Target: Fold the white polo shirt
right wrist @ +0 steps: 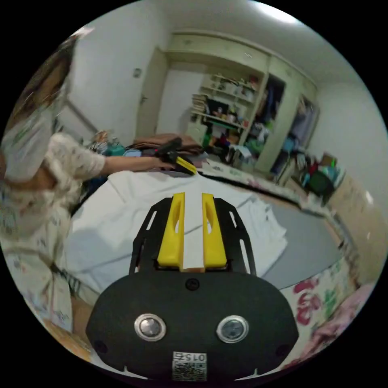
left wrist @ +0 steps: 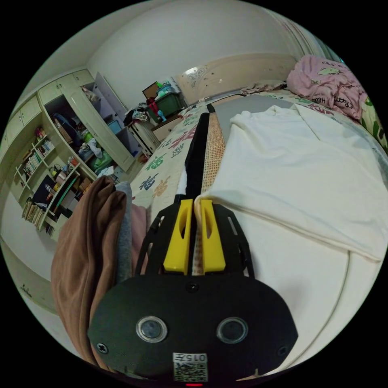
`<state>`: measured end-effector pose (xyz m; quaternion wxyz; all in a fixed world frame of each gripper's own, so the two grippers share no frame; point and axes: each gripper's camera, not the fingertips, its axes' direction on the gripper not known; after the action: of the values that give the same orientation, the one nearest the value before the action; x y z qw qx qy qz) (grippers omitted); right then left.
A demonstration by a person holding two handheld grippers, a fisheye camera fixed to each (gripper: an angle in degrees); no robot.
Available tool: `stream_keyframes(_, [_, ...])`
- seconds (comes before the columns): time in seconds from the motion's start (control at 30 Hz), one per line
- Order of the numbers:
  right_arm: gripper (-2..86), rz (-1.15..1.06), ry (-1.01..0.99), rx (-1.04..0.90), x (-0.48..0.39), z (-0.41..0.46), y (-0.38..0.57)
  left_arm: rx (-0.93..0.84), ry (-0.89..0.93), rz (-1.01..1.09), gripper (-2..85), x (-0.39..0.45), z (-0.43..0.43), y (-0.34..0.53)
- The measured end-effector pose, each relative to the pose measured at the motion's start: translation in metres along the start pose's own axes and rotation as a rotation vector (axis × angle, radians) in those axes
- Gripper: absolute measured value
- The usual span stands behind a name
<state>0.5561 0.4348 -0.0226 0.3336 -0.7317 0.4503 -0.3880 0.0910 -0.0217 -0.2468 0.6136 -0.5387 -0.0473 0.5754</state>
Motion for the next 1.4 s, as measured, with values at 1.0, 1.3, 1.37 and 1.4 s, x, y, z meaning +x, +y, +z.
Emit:
stream_keyframes(1.0, [0.0, 0.274, 0.039, -0.486, 0.055, 0.094, -0.118, 0.051, -0.121, 0.101, 1.0, 0.028, -0.008, -0.012])
stream_keyframes(1.3, [8.3, -0.532, -0.421, -0.133, -0.057, -0.021, -0.099, 0.047, -0.103, 0.085, 1.0, 0.017, -0.005, -0.014])
stream_keyframes(1.37, [8.3, -0.688, -0.544, -0.086, -0.076, -0.034, -0.092, 0.05, -0.104, 0.085, 1.0, 0.017, -0.005, -0.013])
stream_keyframes(1.4, [8.4, -0.755, -0.608, -0.086, -0.085, -0.035, -0.09, 0.051, -0.102, 0.083, 1.0, 0.015, -0.005, -0.013])
